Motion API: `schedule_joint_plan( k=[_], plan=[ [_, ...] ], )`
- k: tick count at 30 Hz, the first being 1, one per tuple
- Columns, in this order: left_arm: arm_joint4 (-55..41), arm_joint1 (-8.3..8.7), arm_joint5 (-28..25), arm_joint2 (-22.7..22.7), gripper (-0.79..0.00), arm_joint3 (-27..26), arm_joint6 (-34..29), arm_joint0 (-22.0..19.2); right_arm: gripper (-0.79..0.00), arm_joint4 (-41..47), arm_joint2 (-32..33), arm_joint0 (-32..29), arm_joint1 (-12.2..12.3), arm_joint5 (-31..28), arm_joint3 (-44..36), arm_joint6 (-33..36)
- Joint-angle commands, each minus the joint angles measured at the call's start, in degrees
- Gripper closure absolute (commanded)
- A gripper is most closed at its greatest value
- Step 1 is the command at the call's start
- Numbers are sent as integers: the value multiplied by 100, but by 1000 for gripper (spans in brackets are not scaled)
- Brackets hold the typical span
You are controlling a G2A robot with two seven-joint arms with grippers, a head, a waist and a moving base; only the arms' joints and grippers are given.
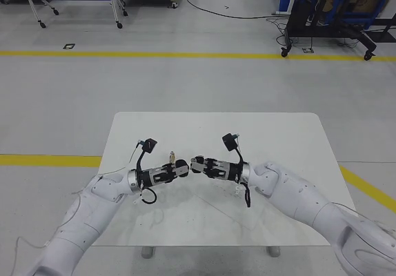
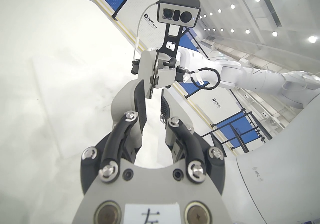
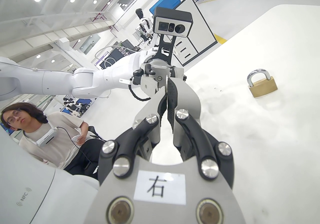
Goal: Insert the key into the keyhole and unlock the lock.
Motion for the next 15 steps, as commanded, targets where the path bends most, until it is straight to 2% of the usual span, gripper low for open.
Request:
schedule_joint_plan(
  k=[1, 6, 15],
  plan=[
    [-126, 24, 18, 99, 0, 33, -17, -65, 0, 78, 34, 1, -33, 0, 45, 140],
    [-310, 77, -17, 319, -3, 97, 18, -172, 0, 203, 138, -4, -115, 0, 106, 405],
    [-295, 148, -195, 610, -89, 287, 197, -345, 0, 284, 421, -75, -212, 0, 223, 618]
  ],
)
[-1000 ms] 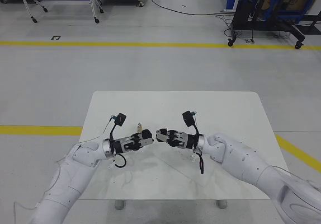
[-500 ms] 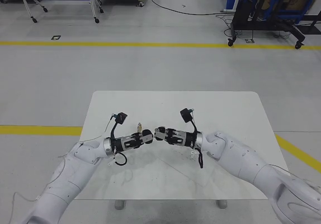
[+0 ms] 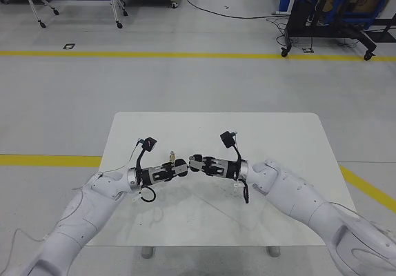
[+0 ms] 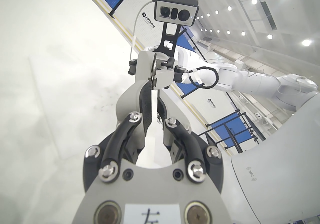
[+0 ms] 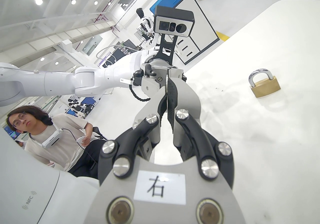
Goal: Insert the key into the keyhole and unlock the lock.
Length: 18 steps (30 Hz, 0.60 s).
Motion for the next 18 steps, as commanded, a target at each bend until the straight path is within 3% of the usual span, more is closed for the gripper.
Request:
schedule_joint_plan(
  k=[1, 4, 10, 18],
  plan=[
    [-11, 10, -40, 52, -99, 39, 41, -28, 0, -6, 71, -25, -11, 0, 9, 34],
    [-67, 21, -63, 131, -117, 81, 64, -64, 0, -40, 170, -68, -24, 0, -1, 98],
    [-152, 27, -74, 307, -83, 131, 75, -144, 0, -57, 310, -136, -67, 0, -7, 288],
    [-303, 48, -101, 465, -157, 184, 103, -223, 0, -60, 473, -185, -140, 0, 31, 496]
  ],
)
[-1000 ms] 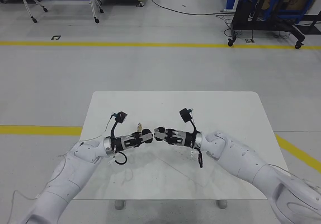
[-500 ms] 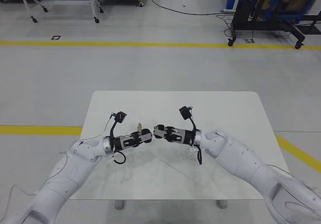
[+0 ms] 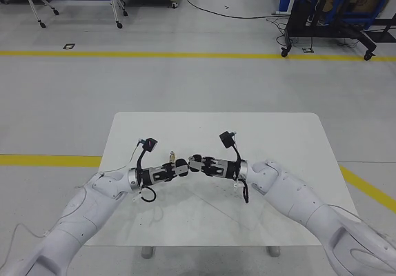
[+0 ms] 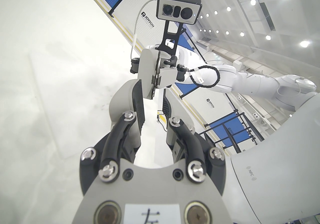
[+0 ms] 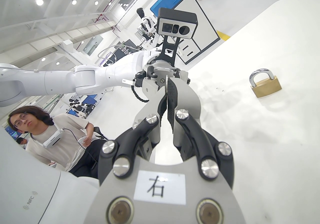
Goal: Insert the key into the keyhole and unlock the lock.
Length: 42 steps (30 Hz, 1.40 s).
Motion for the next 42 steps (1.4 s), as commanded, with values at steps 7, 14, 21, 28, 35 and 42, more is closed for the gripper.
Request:
schedule_joint_plan(
  k=[7, 14, 21, 28, 35, 42],
  plan=[
    [-89, 12, 0, 89, -105, 25, 0, -46, 0, 2, 157, -45, -61, 0, 40, 190],
    [-181, 29, 0, 165, -99, 45, 0, -84, 0, -28, 298, -89, -104, 0, 79, 301],
    [-234, 43, 0, 227, -92, 59, 0, -114, 0, -9, 407, -125, -158, 0, 112, 418],
    [-254, 40, 0, 314, -58, 90, 0, -160, 0, -10, 511, -154, -207, 0, 156, 523],
    [-301, 18, 14, 406, 0, 160, -14, -217, 0, -16, 601, -185, -251, 0, 180, 642],
    [-381, 0, 8, 440, 0, 249, -8, -261, 0, -46, 708, -224, -281, 0, 200, 711]
  ],
)
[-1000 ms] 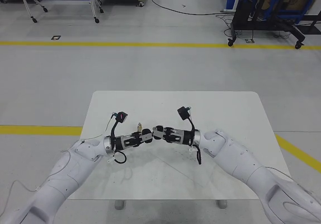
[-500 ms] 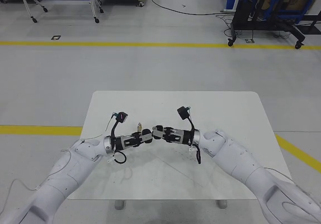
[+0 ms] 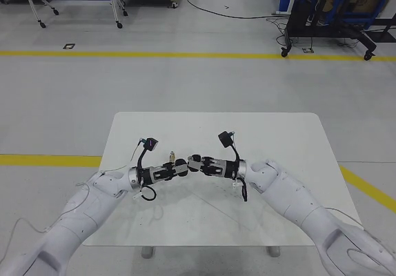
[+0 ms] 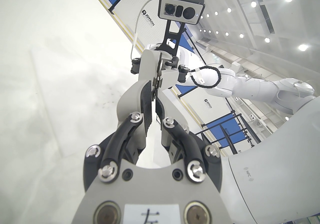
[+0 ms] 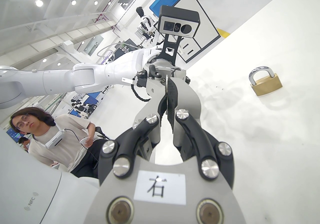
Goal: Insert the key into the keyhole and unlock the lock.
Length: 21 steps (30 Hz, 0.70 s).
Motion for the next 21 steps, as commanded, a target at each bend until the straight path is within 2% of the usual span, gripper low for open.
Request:
schedule_joint_plan(
  k=[1, 19, 20, 21],
  plan=[
    [-14, -1, -10, 4, 0, 21, 10, -8, 0, -14, 33, -11, -5, 0, 7, 19],
    [-111, -13, 42, 31, 0, 70, -42, -34, 0, -66, 322, -99, -41, 0, 4, 145],
    [-160, -13, 61, 38, -31, 60, -61, -30, 0, -70, 336, -104, -44, 0, 3, 143],
    [-226, -13, 90, 46, -102, 42, -90, -28, 0, -86, 347, -107, -47, 0, 5, 148]
  ],
)
